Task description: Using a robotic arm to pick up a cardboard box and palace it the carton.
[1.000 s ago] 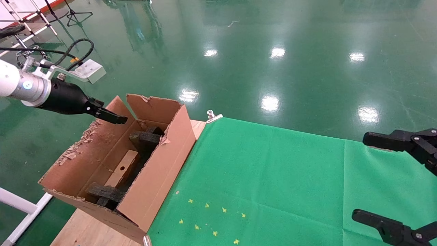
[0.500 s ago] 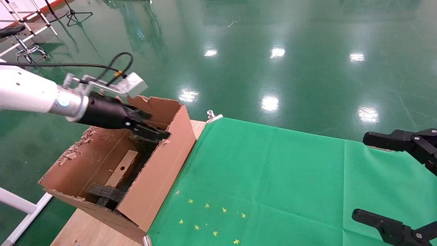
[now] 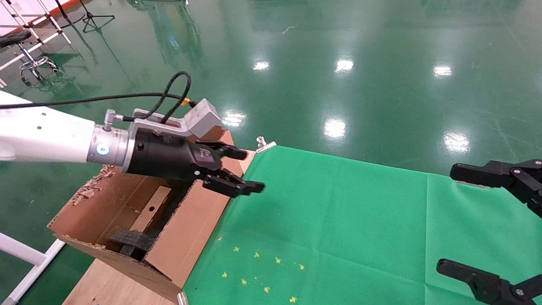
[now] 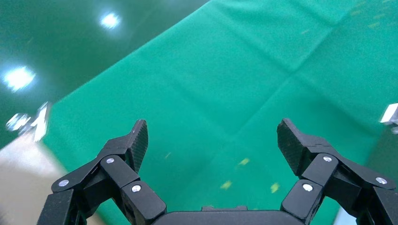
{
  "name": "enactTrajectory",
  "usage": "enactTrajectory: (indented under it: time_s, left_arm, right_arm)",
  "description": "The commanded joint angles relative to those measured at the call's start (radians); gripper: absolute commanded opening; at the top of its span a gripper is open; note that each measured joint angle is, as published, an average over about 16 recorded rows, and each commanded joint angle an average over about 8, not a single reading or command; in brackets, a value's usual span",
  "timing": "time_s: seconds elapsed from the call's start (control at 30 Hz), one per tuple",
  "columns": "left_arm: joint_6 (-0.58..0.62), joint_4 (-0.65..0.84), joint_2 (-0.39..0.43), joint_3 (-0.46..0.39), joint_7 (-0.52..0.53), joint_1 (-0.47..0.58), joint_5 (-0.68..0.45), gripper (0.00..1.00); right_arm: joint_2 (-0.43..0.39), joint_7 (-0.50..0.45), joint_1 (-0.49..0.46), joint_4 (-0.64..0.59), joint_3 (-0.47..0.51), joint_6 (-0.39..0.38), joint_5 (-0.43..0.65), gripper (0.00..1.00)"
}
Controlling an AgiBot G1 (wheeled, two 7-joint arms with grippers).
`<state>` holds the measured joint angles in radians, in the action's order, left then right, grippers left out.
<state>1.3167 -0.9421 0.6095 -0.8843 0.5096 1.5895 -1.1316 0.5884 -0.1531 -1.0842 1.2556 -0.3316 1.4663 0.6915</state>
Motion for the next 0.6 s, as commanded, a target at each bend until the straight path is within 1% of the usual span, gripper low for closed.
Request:
enactTrajectory:
  time_s: [0.03, 0.6]
  left_arm:
    - [0.011, -0.022, 0.000, 0.038, -0.020, -0.032, 0.025, 1.00]
    - [0.105, -0.200, 0.001, 0.353, -0.188, -0.301, 0.234, 1.00]
  right_arm:
    - [0.000, 0.000, 0.000, 0.000, 0.000, 0.000, 0.000, 1.00]
    - [0.000, 0.000, 0.000, 0.000, 0.000, 0.000, 0.000, 1.00]
